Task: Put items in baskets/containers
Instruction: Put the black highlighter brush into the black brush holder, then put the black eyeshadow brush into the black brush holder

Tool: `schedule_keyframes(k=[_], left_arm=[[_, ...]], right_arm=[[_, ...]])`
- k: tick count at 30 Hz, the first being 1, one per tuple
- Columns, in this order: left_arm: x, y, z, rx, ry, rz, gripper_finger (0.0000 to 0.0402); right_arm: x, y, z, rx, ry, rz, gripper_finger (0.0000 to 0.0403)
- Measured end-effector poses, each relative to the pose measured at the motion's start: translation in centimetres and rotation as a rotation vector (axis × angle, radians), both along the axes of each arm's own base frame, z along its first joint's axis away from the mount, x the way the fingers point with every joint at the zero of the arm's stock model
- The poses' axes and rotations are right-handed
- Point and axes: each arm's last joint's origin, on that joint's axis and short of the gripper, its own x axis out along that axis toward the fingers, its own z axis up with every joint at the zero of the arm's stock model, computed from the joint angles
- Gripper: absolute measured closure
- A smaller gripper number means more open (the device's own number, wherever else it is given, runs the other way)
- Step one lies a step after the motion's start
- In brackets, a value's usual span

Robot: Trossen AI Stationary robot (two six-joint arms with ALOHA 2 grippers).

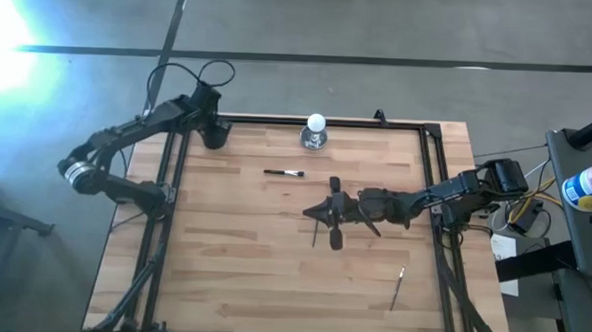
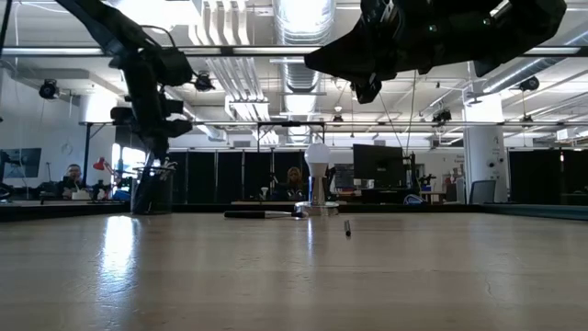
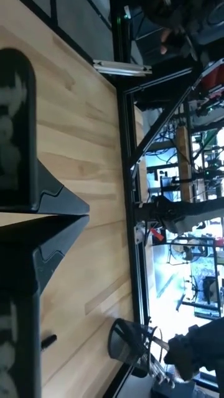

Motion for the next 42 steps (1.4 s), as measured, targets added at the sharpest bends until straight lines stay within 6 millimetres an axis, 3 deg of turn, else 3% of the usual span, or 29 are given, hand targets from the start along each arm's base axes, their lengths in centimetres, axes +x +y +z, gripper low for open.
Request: schedule_keyframes(k=[4, 8, 14, 19, 24, 30, 33, 37, 42], left_arm=[[0.0, 0.0, 0.1, 0.0, 0.003, -0.003, 0.0283], [-0.5, -0.6, 1.3, 0.04, -0.015, -0.016, 0.0252], [-1.1, -3.0, 4.2, 0.133, -0.132, -0.096, 0.0259], [0.2, -7.1, 4.3, 0.154, -0.297, -0.403, 0.0298], [2.8, -11.3, 1.9, 0.173, -0.45, -0.656, 0.0344], [5.4, -15.8, -3.3, 0.249, -0.666, -0.909, 0.0394], [5.7, -16.5, -5.3, 0.226, -0.764, -0.898, 0.0399], [6.0, -16.8, -7.3, 0.173, -0.76, -0.886, 0.0401], [6.7, -17.0, -8.5, 0.138, -0.763, -0.928, 0.0401]], right_arm=[[0.0, 0.0, -0.1, 0.0, 0.002, 0.0, 0.0394], [-0.1, 0.0, -0.1, -0.001, 0.004, -0.001, 0.0394], [-0.1, 0.0, -0.1, 0.0, 0.006, -0.001, 0.0394], [-0.2, -0.4, -0.7, -0.012, 0.067, -0.042, 0.0394], [-0.3, -1.5, -1.7, 0.001, 0.165, -0.105, 0.0394], [-0.6, -2.8, -3.2, 0.048, 0.234, -0.156, 0.0394], [-0.9, -3.2, -3.7, 0.059, 0.273, -0.165, 0.0394], [-1.4, -3.7, -4.7, 0.03, 0.41, -0.112, 0.039], [-1.6, -6.0, -5.0, -0.012, 0.643, 0.025, 0.0355]])
